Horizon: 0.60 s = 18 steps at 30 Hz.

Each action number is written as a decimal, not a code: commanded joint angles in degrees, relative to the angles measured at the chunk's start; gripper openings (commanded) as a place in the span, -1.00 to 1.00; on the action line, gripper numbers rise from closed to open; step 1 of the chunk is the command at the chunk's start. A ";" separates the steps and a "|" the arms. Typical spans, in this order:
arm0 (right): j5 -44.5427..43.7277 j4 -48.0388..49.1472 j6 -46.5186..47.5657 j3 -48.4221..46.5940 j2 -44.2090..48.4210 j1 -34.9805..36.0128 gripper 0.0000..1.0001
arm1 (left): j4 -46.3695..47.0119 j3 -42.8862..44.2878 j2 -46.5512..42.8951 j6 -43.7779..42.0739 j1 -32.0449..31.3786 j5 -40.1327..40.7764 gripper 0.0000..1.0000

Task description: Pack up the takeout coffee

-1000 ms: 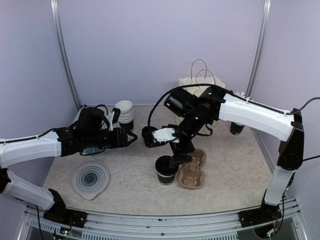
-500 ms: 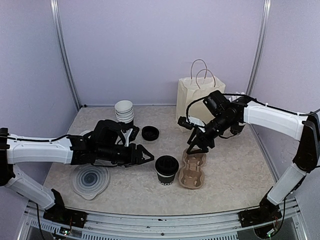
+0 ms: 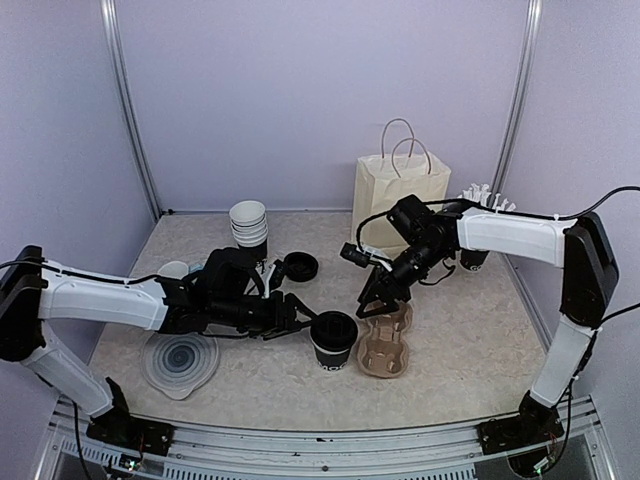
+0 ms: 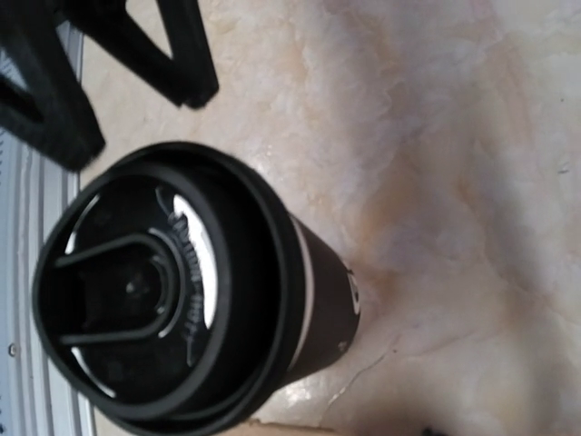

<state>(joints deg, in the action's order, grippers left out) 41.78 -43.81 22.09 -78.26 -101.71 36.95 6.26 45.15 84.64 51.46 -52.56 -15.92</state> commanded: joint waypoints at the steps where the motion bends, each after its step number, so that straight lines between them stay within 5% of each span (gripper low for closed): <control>1: 1.39 -0.44 -0.75 -2.10 -1.37 0.42 0.20 | 2.89 0.13 1.54 0.76 -0.34 -1.69 0.11; 18: -0.81 -1.60 -0.73 -5.40 -5.92 4.64 0.25 | 3.57 -1.23 2.03 0.53 -0.44 -2.01 0.09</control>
<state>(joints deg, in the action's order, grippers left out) 41.58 -44.31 21.52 -82.02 -106.21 40.49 8.47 45.01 86.35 52.25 -52.56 -17.58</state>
